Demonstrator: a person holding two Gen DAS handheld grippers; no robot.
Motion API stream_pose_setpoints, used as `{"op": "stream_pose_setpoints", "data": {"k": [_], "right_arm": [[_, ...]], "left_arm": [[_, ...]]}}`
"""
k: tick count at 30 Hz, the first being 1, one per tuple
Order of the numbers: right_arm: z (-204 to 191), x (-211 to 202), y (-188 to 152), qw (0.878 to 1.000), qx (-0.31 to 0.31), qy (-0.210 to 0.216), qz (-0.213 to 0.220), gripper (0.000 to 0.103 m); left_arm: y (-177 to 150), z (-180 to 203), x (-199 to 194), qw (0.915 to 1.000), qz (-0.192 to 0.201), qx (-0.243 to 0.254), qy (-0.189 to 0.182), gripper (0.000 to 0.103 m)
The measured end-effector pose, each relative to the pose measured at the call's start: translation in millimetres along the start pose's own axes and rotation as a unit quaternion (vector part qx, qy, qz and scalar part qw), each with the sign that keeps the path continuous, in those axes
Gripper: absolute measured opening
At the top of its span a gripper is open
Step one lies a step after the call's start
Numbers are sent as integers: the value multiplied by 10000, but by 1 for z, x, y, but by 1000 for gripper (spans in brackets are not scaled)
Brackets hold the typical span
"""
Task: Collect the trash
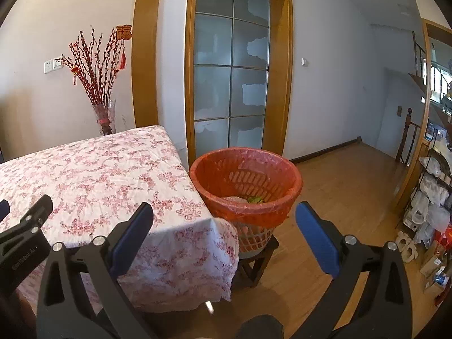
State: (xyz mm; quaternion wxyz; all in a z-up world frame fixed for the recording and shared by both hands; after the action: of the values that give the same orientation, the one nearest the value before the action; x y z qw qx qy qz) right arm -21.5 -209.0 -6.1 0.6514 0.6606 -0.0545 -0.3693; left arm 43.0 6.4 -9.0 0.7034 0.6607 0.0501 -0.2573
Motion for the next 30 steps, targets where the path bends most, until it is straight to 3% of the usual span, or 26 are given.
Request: {"op": "stream_pose_setpoints", "data": {"k": [30], "right_arm": [[5,13,-10,9990,-79,-353,-258,99]], "left_arm": [[-11,1,7,9996,-233,-70,158,100]]}}
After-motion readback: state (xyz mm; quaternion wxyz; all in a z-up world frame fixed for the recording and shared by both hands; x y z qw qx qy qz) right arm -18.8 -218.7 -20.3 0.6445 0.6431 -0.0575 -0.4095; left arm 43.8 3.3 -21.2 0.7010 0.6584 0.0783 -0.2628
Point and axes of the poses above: each gripper's, at about its wrist camera, not at the fingertips, and x roughly the way its jaws point, z to its right, y to its top, the point moved 6 cm from there along x, roughly the way its jaws point, and after that the axes turned 14 degrees about -y, right-handed, at the moved point
